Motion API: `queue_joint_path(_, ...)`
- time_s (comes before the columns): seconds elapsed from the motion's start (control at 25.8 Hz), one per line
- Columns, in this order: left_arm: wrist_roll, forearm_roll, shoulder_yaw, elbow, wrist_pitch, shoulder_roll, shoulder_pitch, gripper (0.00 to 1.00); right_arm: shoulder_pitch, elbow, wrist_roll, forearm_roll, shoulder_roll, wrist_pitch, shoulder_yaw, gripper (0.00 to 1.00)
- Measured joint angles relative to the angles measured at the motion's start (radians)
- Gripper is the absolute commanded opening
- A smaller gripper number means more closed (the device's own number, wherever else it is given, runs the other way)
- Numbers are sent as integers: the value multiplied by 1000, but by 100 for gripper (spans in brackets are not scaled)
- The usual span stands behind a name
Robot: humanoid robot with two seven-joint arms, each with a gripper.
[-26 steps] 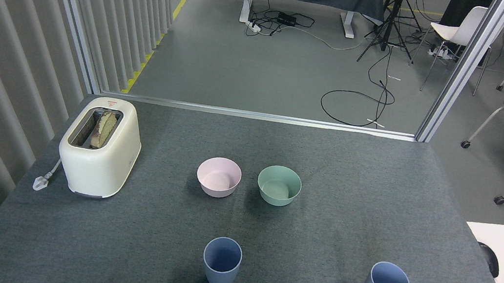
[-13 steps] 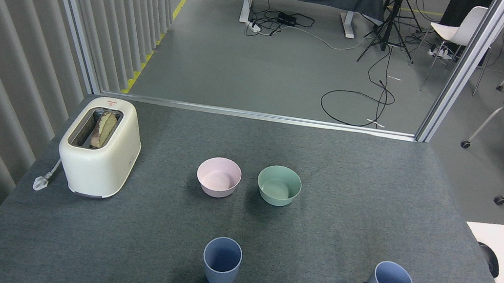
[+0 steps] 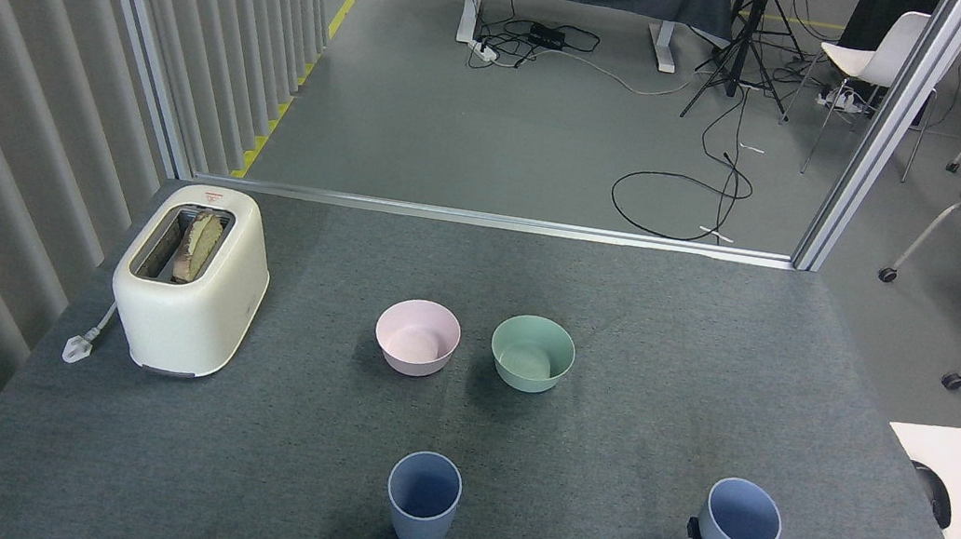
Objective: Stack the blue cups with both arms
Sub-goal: 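Lift the held cup with the right gripper over the placed cup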
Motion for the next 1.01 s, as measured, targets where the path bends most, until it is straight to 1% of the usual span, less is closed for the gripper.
queue_joint_path(0.08,0,0,0,-1,2,0,0,100,-2,-58,11,0,5,0,13,64)
queue_joint_path(0.19,0,0,0,-1,3,0,0,100,-42,-139,70,2,24,-2,84,65)
queue_joint_path(0.31,0,0,0,-1,3,0,0,100,-102,-180,125,20,72,1,180,66)
queue_joint_path(0.39,0,0,0,0,3,0,0,100,-135,-190,153,57,121,3,243,66)
queue_joint_path(0.46,0,1,0,1,4,0,0,100,-155,-194,169,106,177,3,301,66)
queue_joint_path(0.58,1,2,0,3,13,0,0,100,-160,-197,190,171,254,4,382,66)
queue_joint_path(0.66,1,3,0,4,18,0,0,100,-148,-198,200,202,283,4,424,67)
queue_joint_path(0.81,1,6,1,6,22,1,1,100,-101,-199,207,240,309,6,464,67)
queue_joint_path(1.01,1,9,4,8,22,2,5,100,-63,-197,209,250,312,7,470,68)
